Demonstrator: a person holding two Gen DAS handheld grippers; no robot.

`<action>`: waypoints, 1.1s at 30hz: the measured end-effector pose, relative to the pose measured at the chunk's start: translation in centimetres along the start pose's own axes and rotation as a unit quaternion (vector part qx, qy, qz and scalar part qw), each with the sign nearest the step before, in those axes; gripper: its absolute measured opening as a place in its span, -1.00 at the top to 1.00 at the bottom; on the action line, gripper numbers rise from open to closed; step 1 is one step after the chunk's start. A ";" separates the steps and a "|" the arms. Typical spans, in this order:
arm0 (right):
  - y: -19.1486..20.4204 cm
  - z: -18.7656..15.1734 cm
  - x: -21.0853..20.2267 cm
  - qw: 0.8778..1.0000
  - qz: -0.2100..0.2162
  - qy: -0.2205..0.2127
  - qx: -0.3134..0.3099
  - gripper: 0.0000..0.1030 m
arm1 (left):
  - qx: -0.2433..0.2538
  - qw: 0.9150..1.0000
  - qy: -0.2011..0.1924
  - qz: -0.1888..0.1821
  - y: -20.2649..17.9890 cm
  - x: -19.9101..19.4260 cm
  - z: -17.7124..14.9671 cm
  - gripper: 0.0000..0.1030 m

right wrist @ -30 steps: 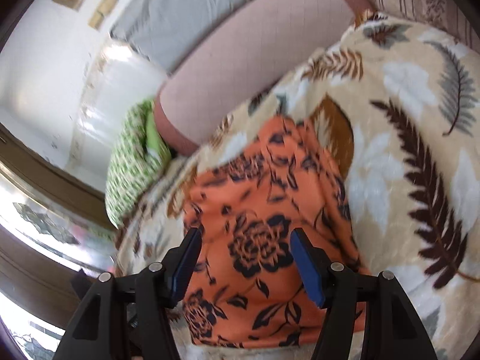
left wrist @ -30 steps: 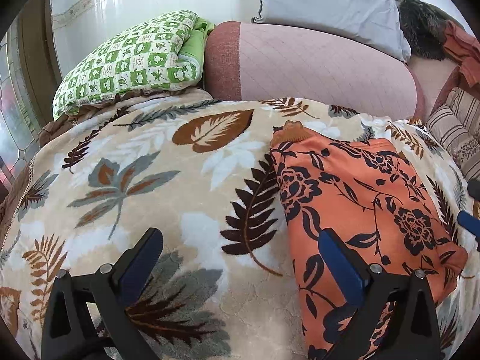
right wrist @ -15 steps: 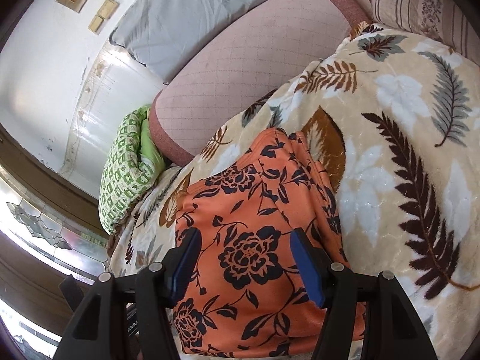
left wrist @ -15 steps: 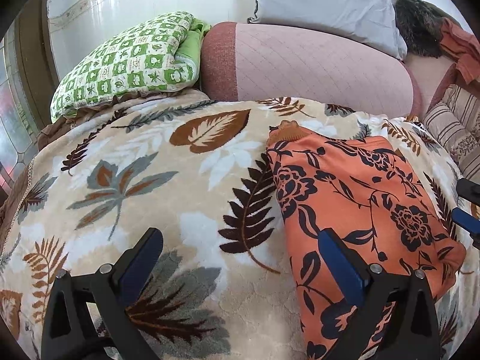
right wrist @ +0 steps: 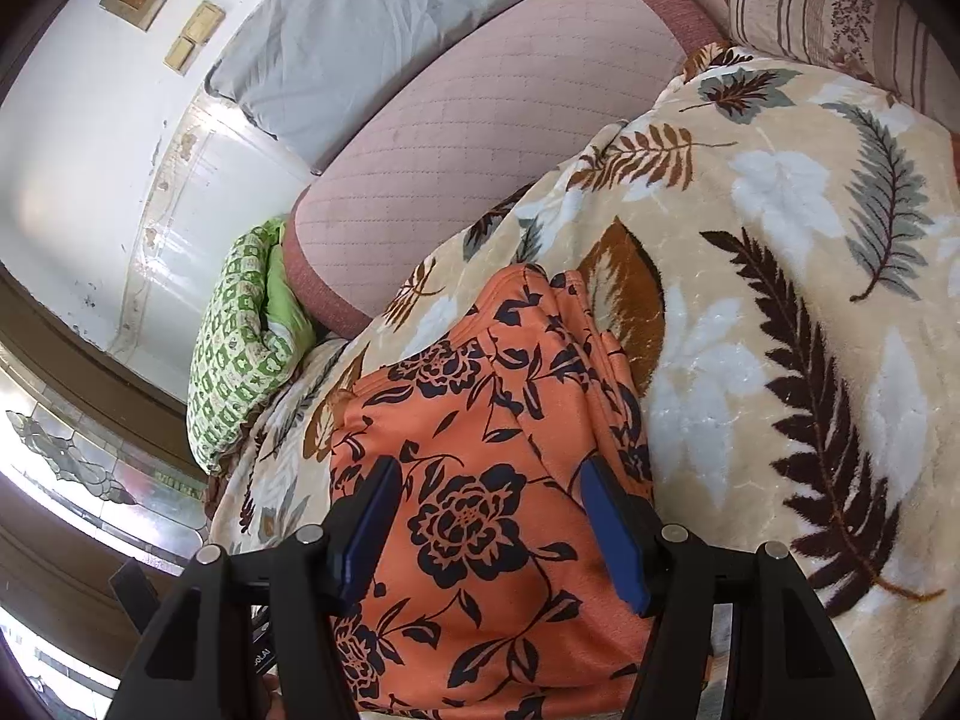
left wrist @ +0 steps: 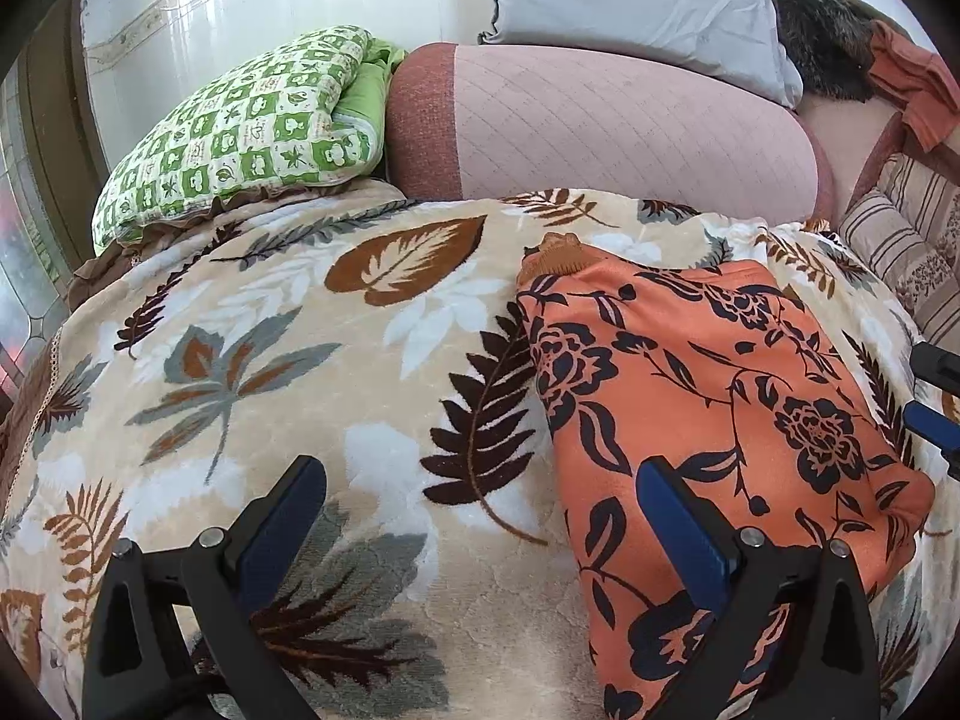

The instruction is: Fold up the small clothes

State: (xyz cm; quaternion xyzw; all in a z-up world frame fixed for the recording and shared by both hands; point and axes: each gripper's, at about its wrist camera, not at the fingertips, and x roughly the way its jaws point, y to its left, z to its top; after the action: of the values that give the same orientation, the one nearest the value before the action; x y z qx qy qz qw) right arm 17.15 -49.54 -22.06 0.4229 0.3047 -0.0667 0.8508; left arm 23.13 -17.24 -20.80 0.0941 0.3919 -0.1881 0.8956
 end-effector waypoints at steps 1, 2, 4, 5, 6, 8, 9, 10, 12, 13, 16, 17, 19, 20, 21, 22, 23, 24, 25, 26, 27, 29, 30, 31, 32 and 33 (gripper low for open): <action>-0.1 0.0 0.0 1.000 0.000 0.001 0.001 -0.27 | 0.001 1.000 0.000 0.000 0.0 0.0 0.0 -0.99; -0.1 0.0 0.0 1.000 -0.001 0.001 0.002 -0.27 | 0.002 1.000 0.000 0.000 0.0 0.0 0.0 -0.99; -0.2 0.1 0.0 1.000 -0.001 0.001 0.003 -0.27 | 0.003 1.000 0.001 -0.001 0.0 0.1 0.0 -0.99; -0.3 0.1 0.0 1.000 -0.001 0.001 0.004 -0.27 | 0.004 1.000 0.001 -0.002 0.0 0.1 0.0 -0.99; -0.3 0.1 0.0 1.000 0.000 0.002 0.004 -0.27 | 0.004 1.000 0.001 -0.001 -0.1 0.1 -0.1 -0.99; -0.3 0.1 0.0 1.000 -0.001 0.002 0.004 -0.27 | 0.006 1.000 0.001 -0.001 -0.1 0.1 -0.1 -0.99; -0.3 0.1 0.0 1.000 -0.001 0.003 0.004 -0.27 | 0.006 1.000 0.001 -0.001 -0.1 0.1 -0.1 -0.99; -0.3 0.0 0.0 1.000 -0.001 0.004 0.003 -0.27 | 0.007 1.000 0.002 -0.002 -0.1 0.1 -0.1 -0.99; -0.4 0.1 0.1 1.000 -0.001 0.006 0.003 -0.27 | 0.009 1.000 0.002 -0.002 -0.2 0.2 -0.1 -0.99; -0.4 0.1 0.1 1.000 -0.002 0.007 0.002 -0.27 | 0.010 1.000 0.002 -0.002 -0.2 0.2 -0.1 -0.99; -0.5 0.1 0.2 1.000 -0.002 0.008 0.005 -0.27 | 0.012 1.000 0.002 -0.003 -0.3 0.2 -0.2 -0.99; -0.6 0.1 0.2 1.000 -0.001 0.008 0.006 -0.27 | 0.013 1.000 0.002 -0.003 -0.4 0.2 -0.2 -0.99; -0.7 0.1 0.3 1.000 -0.001 0.011 0.009 -0.27 | 0.015 1.000 0.002 -0.004 -0.4 0.3 -0.2 -0.99; -0.8 0.1 0.3 1.000 -0.001 0.012 0.010 -0.27 | 0.015 1.000 0.002 -0.004 -0.5 0.3 -0.2 -0.99; -0.9 0.1 0.3 1.000 -0.002 0.012 0.011 -0.27 | 0.016 1.000 0.002 -0.004 -0.5 0.3 -0.2 -0.99; -0.9 0.2 0.3 1.000 -0.002 0.012 0.010 -0.27 | 0.017 1.000 0.002 -0.004 -0.6 0.3 -0.2 -0.99; -0.9 0.2 0.3 1.000 -0.002 0.012 0.010 -0.27 | 0.018 1.000 0.002 -0.004 -0.6 0.4 -0.2 -0.99; -0.9 0.2 0.3 1.000 -0.002 0.012 0.011 -0.27 | 0.019 1.000 0.003 -0.005 -0.7 0.4 -0.3 -0.99; -1.0 0.3 0.3 1.000 -0.002 0.012 0.011 -0.27 | 0.020 1.000 0.003 -0.006 -0.7 0.4 -0.3 -0.99; -1.0 0.3 0.3 1.000 -0.001 0.012 0.012 -0.27 | 0.021 1.000 0.004 -0.007 -0.7 0.5 -0.3 -0.99; -1.1 0.3 0.3 1.000 -0.001 0.013 0.013 -0.27 | 0.021 1.000 0.006 -0.009 -0.8 0.6 -0.3 -0.99; -1.2 0.4 0.4 1.000 -0.001 0.014 0.014 -0.27 | 0.021 1.000 0.008 -0.012 -0.9 0.7 -0.3 -0.99; -1.3 0.4 0.4 1.000 -0.001 0.015 0.015 -0.27 | 0.021 1.000 0.009 -0.013 -1.0 0.7 -0.4 -0.99; -1.4 0.4 0.4 1.000 0.000 0.015 0.016 -0.28 | 0.021 1.000 0.010 -0.015 -1.0 0.7 -0.4 -0.99; -1.4 0.5 0.4 1.000 0.000 0.016 0.017 -0.28 | 0.021 1.000 0.010 -0.015 -1.1 0.7 -0.4 -0.99; -1.4 0.4 0.4 1.000 -0.001 0.016 0.017 -0.28 | 0.021 1.000 0.010 -0.017 -1.1 0.7 -0.4 -0.99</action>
State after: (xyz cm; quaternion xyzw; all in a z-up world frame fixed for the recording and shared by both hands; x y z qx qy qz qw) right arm 17.13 -50.71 -23.06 0.4380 0.3176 -0.0660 0.8384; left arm 22.84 -18.35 -21.64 0.1084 0.3982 -0.2103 0.8862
